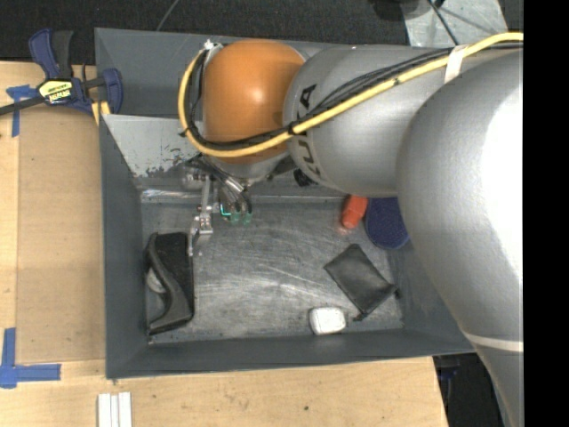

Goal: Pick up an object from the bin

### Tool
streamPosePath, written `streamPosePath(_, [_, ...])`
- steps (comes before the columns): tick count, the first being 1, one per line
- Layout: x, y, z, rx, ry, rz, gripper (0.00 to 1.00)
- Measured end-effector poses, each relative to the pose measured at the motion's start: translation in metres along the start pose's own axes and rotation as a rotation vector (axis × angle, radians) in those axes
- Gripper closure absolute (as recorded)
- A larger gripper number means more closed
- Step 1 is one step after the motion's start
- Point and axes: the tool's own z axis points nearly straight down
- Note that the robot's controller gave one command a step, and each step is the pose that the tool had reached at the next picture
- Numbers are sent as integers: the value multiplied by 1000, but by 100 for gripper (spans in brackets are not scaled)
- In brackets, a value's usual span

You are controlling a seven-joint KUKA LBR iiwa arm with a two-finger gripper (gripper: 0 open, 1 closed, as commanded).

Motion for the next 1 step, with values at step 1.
streamPosePath(1, [22, 14, 37, -3, -28, -119, 0])
